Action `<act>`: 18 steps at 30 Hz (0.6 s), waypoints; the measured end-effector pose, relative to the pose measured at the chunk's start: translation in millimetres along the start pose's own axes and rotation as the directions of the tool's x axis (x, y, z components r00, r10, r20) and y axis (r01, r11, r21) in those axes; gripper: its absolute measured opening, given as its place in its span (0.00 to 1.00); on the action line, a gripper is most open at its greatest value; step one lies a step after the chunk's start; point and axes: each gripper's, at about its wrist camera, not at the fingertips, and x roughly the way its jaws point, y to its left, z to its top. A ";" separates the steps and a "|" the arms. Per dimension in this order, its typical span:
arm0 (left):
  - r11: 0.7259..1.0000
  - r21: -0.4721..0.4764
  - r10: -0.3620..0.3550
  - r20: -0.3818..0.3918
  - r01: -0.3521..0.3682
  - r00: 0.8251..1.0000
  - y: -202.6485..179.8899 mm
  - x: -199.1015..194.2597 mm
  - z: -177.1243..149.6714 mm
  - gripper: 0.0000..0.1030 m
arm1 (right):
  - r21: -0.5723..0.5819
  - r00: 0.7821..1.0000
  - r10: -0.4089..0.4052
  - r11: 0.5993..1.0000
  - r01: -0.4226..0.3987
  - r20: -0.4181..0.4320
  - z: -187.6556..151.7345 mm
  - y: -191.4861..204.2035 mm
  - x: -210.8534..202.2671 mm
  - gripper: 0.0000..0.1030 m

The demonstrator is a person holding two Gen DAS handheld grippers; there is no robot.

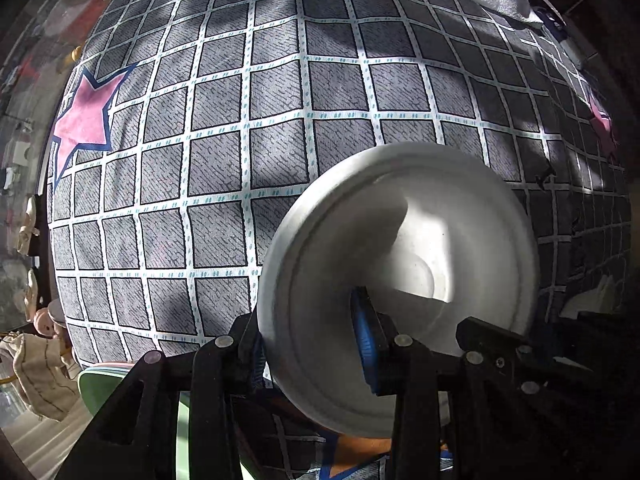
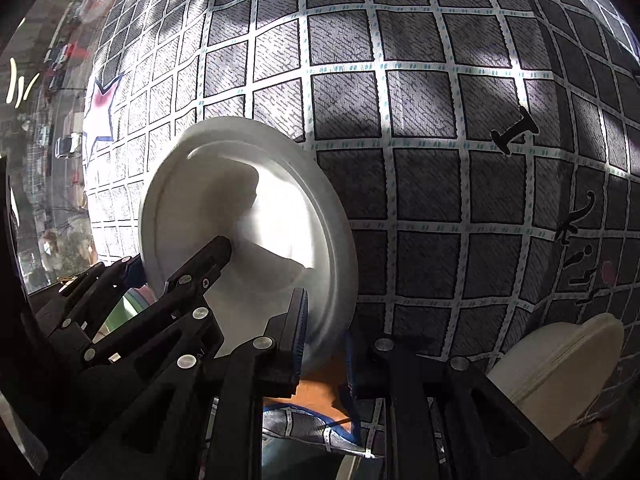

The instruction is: Organize plates and bowls

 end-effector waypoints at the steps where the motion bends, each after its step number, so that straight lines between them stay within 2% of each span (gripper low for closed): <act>1: 1.000 0.003 -0.001 0.004 0.001 1.000 -1.9 -2.4 -5.1 0.40 | 0.002 1.000 0.000 1.000 0.000 0.005 -4.4 -0.9 -3.2 0.19; 4: 1.000 0.010 0.001 0.026 -0.002 1.000 2.2 -14.0 -25.8 0.40 | 0.006 1.000 0.005 1.000 -0.006 0.031 -16.6 4.4 -12.7 0.19; 7: 1.000 0.022 0.005 0.054 -0.006 0.999 6.6 -29.7 -31.4 0.40 | 0.015 0.998 0.014 1.000 -0.015 0.066 -27.3 0.8 -26.0 0.19; 11: 0.999 0.051 -0.005 0.079 0.001 0.997 10.8 -49.9 -52.9 0.40 | 0.039 0.994 0.013 0.999 -0.017 0.106 -62.2 -5.3 -43.5 0.19; 13: 0.998 0.061 -0.008 0.089 0.002 0.996 3.8 -63.9 -53.0 0.39 | 0.052 0.993 0.023 0.998 -0.029 0.114 -77.2 -10.7 -54.4 0.19; 14: 0.998 0.066 -0.011 0.096 0.005 0.995 -2.6 -73.0 -42.6 0.39 | 0.055 0.993 0.024 0.998 -0.031 0.119 -84.4 -13.9 -59.6 0.19; 18: 0.995 0.103 -0.024 0.124 0.011 0.992 -19.2 -106.5 -52.9 0.39 | 0.066 0.988 0.034 0.997 -0.044 0.149 -110.1 -26.2 -84.8 0.20</act>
